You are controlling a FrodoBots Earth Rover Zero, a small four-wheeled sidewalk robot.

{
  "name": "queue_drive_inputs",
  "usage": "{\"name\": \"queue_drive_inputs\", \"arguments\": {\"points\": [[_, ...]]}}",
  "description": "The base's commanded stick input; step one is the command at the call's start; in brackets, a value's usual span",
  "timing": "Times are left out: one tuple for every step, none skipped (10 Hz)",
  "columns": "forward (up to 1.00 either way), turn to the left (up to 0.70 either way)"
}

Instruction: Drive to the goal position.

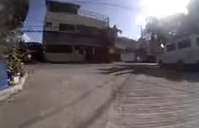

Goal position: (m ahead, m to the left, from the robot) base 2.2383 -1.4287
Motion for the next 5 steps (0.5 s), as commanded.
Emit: {"name": "queue_drive_inputs", "arguments": {"points": [[0.55,-0.55],[0.55,-0.55],[0.55,-0.49],[0.56,-0.31],[0.56,-0.18]]}}
